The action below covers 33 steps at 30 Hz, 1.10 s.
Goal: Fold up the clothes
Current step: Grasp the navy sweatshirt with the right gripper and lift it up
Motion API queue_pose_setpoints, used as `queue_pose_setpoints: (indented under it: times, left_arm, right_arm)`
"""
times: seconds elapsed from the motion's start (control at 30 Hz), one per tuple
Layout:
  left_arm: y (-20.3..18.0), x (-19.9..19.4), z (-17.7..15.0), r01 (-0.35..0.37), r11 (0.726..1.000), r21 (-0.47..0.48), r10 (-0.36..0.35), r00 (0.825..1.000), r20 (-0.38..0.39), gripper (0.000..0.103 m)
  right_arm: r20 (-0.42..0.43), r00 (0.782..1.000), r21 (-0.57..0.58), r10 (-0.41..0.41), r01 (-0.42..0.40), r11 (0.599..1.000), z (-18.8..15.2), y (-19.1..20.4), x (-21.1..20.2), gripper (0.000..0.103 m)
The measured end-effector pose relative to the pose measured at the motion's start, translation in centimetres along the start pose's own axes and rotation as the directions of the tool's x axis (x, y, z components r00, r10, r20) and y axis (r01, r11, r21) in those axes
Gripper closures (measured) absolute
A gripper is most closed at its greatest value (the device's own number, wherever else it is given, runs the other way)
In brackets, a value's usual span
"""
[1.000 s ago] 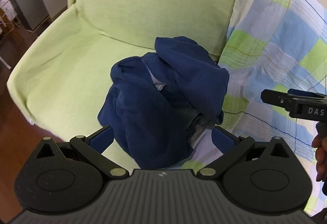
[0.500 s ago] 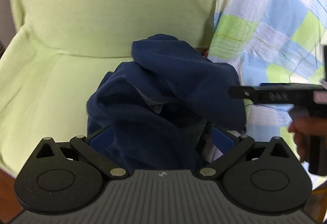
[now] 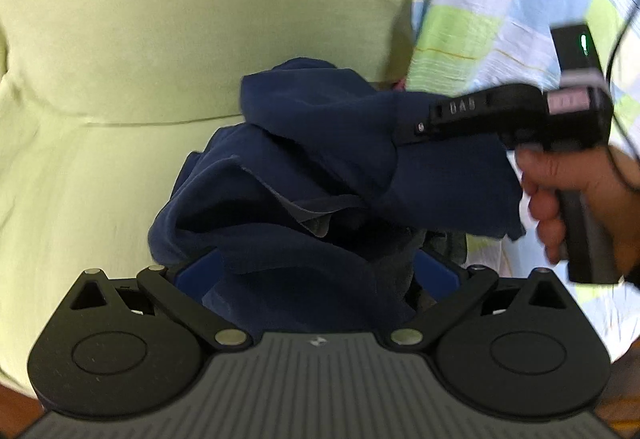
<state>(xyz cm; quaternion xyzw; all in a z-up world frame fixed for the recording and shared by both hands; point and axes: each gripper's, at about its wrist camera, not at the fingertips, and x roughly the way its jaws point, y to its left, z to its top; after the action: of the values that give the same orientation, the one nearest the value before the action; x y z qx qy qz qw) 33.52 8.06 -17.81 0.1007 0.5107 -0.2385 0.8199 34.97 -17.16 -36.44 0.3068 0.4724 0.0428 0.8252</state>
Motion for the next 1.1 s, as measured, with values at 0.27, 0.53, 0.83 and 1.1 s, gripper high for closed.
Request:
queue_pose_setpoints:
  times: [0.27, 0.53, 0.83, 1.1]
  left_arm:
    - [-1.4, -1.2, 1.5, 0.083, 0.986, 0.143, -0.093, 0.993, 0.067, 0.001]
    - [-5.7, -2.8, 3.3, 0.160, 0.947, 0.280, -0.202, 0.971, 0.128, 0.001]
    - [-11.8, -3.8, 0.5, 0.165, 0.940, 0.299, -0.211, 0.969, 0.129, 0.001]
    - [-23.8, -4.7, -2.5, 0.131, 0.965, 0.225, -0.175, 0.967, 0.187, 0.001]
  right_arm:
    - [0.052, 0.990, -0.104, 0.134, -0.128, 0.986, 1.5, 6.0, -8.8, 0.091]
    - [0.116, 0.974, -0.116, 0.192, -0.179, 0.977, -0.9, 8.9, -19.5, 0.100]
    - [0.224, 0.937, 0.054, 0.269, -0.287, 0.956, -2.7, 3.2, -25.8, 0.100]
    - [0.418, 0.842, -0.004, 0.342, -0.375, 0.927, -1.6, -6.1, -39.7, 0.100]
